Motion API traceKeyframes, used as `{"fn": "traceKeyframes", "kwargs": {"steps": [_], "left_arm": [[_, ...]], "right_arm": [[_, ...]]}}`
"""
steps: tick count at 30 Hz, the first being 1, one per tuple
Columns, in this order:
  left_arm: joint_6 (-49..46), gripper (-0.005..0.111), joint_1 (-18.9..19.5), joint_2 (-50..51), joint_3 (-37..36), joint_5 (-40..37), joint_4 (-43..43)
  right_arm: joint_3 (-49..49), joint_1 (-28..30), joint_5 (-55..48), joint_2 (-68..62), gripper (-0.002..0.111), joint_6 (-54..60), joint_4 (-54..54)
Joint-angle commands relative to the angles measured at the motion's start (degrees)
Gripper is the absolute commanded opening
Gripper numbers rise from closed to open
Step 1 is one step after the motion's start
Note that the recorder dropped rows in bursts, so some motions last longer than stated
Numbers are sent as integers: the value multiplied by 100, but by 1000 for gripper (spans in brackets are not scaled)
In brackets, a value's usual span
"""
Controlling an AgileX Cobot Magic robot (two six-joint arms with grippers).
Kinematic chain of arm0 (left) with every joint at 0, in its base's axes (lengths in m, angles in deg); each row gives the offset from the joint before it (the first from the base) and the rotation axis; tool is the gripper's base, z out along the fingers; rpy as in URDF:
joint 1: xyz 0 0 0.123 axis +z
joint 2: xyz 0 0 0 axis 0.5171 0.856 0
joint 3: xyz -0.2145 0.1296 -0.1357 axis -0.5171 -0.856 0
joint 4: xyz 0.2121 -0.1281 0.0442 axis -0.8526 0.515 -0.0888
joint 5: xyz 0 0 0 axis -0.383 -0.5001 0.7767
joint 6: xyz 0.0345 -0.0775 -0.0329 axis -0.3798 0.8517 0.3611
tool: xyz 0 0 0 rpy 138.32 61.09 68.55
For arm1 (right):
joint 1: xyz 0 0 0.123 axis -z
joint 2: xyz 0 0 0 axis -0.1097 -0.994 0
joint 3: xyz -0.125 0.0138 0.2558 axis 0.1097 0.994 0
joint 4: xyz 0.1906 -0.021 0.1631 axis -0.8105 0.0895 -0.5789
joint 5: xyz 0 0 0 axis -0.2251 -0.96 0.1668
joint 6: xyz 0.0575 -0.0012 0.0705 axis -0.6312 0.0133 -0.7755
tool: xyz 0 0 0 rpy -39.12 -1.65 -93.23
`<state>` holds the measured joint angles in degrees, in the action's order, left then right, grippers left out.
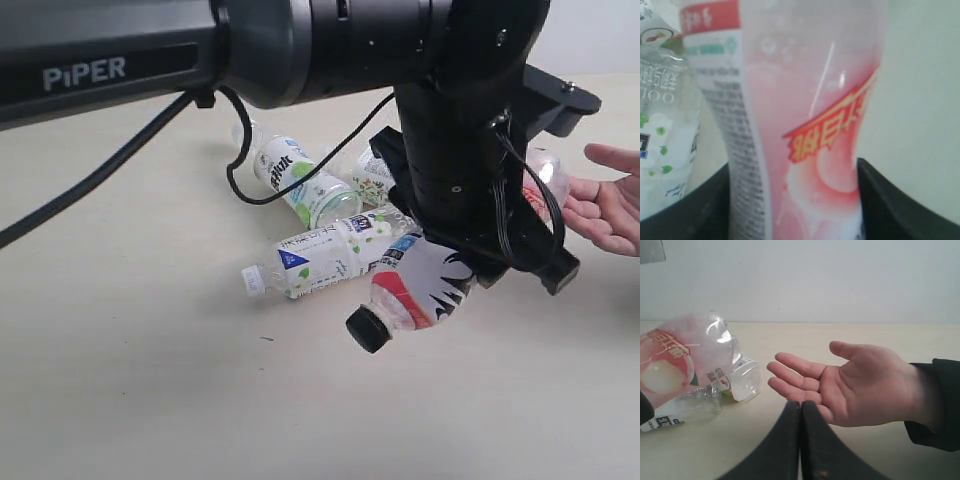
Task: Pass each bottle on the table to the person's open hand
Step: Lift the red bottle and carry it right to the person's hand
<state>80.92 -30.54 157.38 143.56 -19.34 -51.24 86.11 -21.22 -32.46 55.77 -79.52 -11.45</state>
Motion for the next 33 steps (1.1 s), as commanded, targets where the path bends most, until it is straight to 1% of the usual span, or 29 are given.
{"fn": "traceKeyframes", "kwargs": {"steps": [1,4,12,14,15,16,17,19,23,25,27,28,30,33], "left_arm": [[608,0,-23,-146,48,310,147],[1009,0,-23,-146,48,689,343],[1786,0,-11,-146,48,2474,1013],[1906,0,-3,-146,48,2874,1386],[1906,0,1,-146,48,3237,1905],[1906,0,1,-146,48,3372,2069],[1906,0,1,-146,48,3686,2426],[1884,0,1,-146,48,4049,2624],[1884,0,33,-134,48,4371,2667],[1884,0,150,-32,75,4397,3027],[1884,0,283,180,230,4221,3289],[1801,0,340,352,394,4000,3494],[1479,0,339,637,683,3756,3795],[1192,0,339,949,1029,3658,4110]], "right_arm": [[28,41,26,25,0,0,-2],[28,41,26,25,0,0,-2],[28,41,26,25,0,0,-2],[28,41,26,25,0,0,-2],[28,41,26,25,0,0,-2],[28,41,26,25,0,0,-2],[28,41,26,25,0,0,-2],[28,41,26,25,0,0,-2],[28,41,26,25,0,0,-2],[28,41,26,25,0,0,-2],[28,41,26,25,0,0,-2],[28,41,26,25,0,0,-2],[28,41,26,25,0,0,-2],[28,41,26,25,0,0,-2]]}}
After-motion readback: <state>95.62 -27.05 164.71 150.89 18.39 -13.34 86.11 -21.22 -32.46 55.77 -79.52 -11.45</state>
